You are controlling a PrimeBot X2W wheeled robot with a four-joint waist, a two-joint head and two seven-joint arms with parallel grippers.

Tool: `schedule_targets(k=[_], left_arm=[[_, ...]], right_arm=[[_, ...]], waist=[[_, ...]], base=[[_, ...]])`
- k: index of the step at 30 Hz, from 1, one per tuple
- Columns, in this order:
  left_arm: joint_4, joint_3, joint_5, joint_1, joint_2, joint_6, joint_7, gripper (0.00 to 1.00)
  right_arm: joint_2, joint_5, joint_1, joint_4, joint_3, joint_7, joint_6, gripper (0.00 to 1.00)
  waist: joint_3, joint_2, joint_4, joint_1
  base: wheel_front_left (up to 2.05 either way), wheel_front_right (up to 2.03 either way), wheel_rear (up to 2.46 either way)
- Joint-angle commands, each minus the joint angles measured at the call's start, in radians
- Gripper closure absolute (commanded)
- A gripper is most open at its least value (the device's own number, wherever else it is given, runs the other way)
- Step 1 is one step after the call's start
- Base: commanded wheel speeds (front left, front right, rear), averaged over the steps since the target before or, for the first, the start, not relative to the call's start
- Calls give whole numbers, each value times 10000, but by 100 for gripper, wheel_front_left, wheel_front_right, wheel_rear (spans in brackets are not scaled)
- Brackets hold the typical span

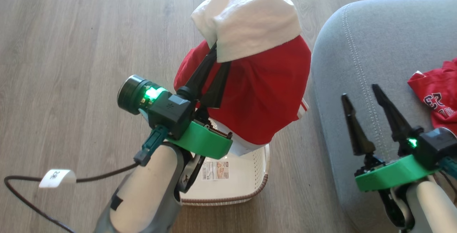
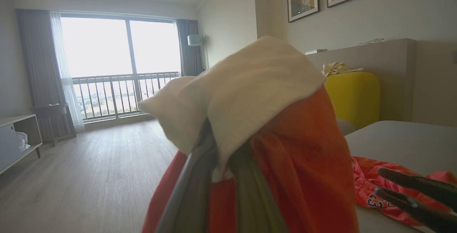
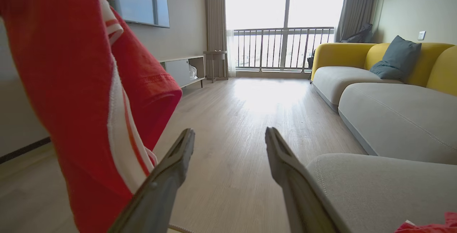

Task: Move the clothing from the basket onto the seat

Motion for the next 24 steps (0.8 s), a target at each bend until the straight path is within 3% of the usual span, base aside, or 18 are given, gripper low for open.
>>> schedule_targets(k=[1,11,24], left_arm=[[-256,456,99,-170,88,37,-49,100],[-75,441,333,-155,87,-119,-49,100],[-22,-671,464,-272,87,-440,-49,100]], right_arm=[[-354,25,-86,-538,359,6,-2,0],[-1926,-82,-400,-1652,2597,6,-2,0],[-2367,-326,-1258,-1082,3357,6,-2,0]], waist=[[-2,0,-24,0],[38,0,-143,0],[210,0,9,0]], base=[[0,0,0],[0,0,0],[0,0,0]])
